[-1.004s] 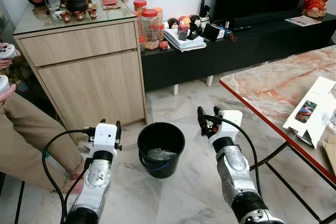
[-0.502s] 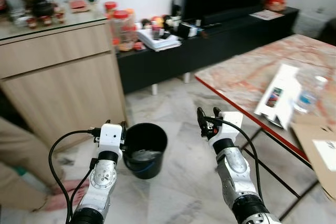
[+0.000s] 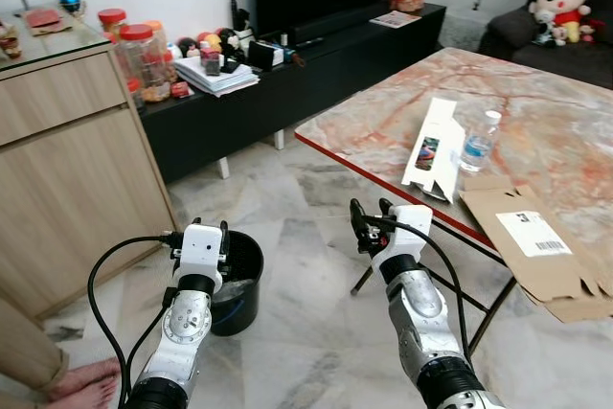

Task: Picking trash to rubbish bin

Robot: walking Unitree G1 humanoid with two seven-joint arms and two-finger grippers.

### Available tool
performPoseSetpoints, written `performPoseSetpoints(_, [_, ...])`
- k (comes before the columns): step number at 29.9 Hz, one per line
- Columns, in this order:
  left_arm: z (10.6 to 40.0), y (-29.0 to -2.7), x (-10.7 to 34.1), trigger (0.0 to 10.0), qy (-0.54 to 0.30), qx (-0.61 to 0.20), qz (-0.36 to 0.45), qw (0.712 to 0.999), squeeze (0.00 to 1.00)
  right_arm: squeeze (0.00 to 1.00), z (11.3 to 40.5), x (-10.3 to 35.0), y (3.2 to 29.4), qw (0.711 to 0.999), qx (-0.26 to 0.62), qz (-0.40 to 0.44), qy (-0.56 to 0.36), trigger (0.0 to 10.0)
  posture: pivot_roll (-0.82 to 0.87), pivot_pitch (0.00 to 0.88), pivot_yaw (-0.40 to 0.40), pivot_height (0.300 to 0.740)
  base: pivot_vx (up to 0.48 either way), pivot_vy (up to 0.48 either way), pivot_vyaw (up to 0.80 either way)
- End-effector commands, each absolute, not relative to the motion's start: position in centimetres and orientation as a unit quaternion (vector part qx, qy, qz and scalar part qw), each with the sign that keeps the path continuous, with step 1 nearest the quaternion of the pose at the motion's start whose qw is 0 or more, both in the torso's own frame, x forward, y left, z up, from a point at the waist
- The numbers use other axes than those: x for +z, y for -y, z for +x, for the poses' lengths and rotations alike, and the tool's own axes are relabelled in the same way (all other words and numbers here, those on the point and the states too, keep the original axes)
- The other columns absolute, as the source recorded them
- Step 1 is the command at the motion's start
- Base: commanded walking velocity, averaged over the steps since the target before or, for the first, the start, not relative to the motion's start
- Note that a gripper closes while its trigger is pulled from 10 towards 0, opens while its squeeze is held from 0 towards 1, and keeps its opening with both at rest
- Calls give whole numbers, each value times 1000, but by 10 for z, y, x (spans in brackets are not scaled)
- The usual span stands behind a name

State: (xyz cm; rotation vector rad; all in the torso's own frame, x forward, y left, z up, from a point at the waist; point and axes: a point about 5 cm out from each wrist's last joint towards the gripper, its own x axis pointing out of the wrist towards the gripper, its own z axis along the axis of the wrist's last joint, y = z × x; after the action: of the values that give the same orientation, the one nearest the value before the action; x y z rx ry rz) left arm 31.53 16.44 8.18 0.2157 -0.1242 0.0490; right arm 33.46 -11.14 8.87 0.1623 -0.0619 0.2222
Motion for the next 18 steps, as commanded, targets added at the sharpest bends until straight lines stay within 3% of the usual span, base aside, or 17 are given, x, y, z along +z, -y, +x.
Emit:
performPoseSetpoints(1, [319,-162,83,10000,56,19,108,992,0,0,334,89,110,990,113,80,30,10000,137,0,-13,740,0,0,-788])
performPoseSetpoints(18, [322,-164,83,10000,52,26,104,993,0,0,335,88,105,989,120,80,24,10000,145,0,-19,740,0,0,-787])
